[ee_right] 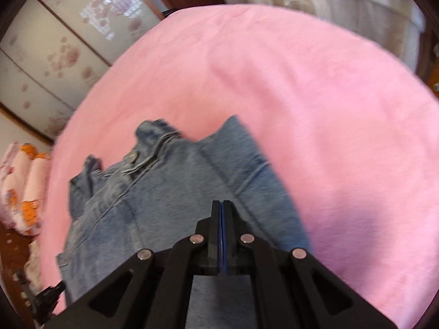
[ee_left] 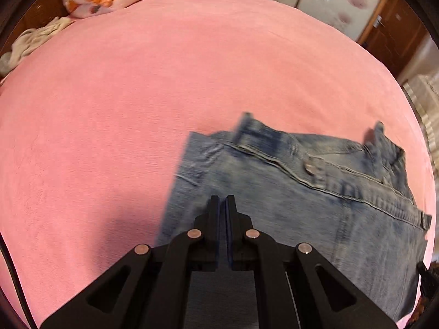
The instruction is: Fold large clothes
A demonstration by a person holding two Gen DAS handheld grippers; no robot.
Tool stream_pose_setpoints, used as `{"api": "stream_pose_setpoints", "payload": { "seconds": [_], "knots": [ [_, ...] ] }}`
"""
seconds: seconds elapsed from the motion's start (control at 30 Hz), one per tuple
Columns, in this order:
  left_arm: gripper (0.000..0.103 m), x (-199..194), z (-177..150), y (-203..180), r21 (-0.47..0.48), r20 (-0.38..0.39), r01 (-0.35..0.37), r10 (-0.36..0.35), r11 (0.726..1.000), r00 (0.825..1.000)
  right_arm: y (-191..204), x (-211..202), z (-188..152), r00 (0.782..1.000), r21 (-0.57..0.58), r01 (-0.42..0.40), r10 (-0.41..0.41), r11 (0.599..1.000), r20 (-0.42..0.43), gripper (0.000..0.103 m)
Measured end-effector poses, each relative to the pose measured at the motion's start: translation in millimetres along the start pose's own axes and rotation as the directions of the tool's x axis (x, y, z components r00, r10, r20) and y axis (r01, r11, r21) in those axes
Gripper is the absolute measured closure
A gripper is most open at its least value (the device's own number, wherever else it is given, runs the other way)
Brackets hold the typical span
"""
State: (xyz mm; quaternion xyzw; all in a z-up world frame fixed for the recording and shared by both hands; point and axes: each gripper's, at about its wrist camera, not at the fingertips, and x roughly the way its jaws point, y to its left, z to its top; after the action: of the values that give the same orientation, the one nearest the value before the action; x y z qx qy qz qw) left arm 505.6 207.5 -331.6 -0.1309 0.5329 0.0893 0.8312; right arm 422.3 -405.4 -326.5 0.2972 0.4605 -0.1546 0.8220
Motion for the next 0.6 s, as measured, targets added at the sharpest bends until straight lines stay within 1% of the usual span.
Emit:
{"api": "stream_pose_setpoints", "payload": {
  "seconds": [0.03,0.1,0.17,0.23,0.27,0.33,0.4,0.5,0.6],
  "knots": [
    [0.101,0.8,0.2,3.2,-0.008,-0.006,0.011,-0.011,1.000,1.000,1.3,-2.4,0.3,1.000,0.006,-0.004,0.004,1.000,-0.004,0.103],
    [0.101,2.2,0.1,8.3,-0.021,-0.013,0.036,-0.036,0.999,0.999,8.6,-9.6,-0.3,0.999,0.021,-0.051,0.051,0.998,-0.009,0.103],
    [0.101,3.7,0.4,7.9,0.004,-0.010,0.029,-0.029,1.000,1.000,24.1,-17.6,-3.8,0.995,0.026,-0.097,0.098,0.995,-0.013,0.103],
    [0.101,4.8,-1.0,6.6,0.018,-0.011,0.031,-0.030,0.999,0.999,42.7,-19.7,-10.5,0.988,0.034,-0.151,0.152,0.988,-0.034,0.103],
    [0.101,4.8,-1.5,5.9,0.011,-0.016,0.043,-0.042,0.999,0.999,51.2,-18.4,-15.1,0.981,0.042,-0.187,0.189,0.981,-0.053,0.103],
    [0.100,1.3,-3.7,4.8,-0.013,-0.024,0.068,-0.068,0.998,0.997,73.4,-10.1,-28.6,0.959,0.054,-0.257,0.261,0.965,-0.109,0.103],
    [0.100,-4.6,-5.0,2.5,-0.016,-0.020,0.084,-0.085,0.996,0.996,97.6,-0.3,-43.7,0.940,0.043,-0.290,0.293,0.956,-0.173,0.103],
    [0.100,-16.0,-10.0,-0.9,0.004,-0.015,0.120,-0.120,0.993,0.993,131.6,13.8,-66.2,0.921,-0.007,-0.313,0.302,0.950,-0.245,0.103],
    [0.100,-27.1,-17.2,-3.1,0.022,-0.023,0.150,-0.150,0.988,0.988,162.6,30.6,-91.1,0.907,-0.066,-0.307,0.271,0.949,-0.322,0.103]
  ]
}}
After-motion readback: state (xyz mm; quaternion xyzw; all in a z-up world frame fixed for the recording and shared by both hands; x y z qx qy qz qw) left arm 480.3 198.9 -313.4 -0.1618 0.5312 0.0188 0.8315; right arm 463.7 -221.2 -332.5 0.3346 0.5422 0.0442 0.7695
